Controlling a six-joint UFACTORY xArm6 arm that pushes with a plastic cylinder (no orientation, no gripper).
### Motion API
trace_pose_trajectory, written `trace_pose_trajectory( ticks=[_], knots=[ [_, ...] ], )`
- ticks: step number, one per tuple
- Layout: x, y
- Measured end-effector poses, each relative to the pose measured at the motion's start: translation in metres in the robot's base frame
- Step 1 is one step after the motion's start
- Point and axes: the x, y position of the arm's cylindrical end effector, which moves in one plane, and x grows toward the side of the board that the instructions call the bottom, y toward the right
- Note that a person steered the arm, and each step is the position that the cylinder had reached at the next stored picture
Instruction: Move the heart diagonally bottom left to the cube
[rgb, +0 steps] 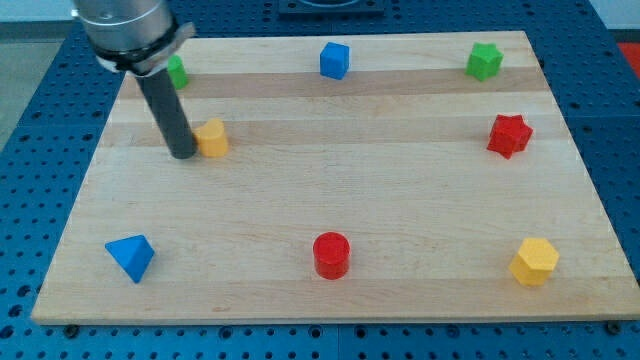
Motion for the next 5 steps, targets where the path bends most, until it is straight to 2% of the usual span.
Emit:
trace_pose_trajectory(
  ticks=[3,4,5],
  knots=[
    [-0.073,0.065],
    [-0.071,0.061],
    [-0.051,0.046]
  ],
)
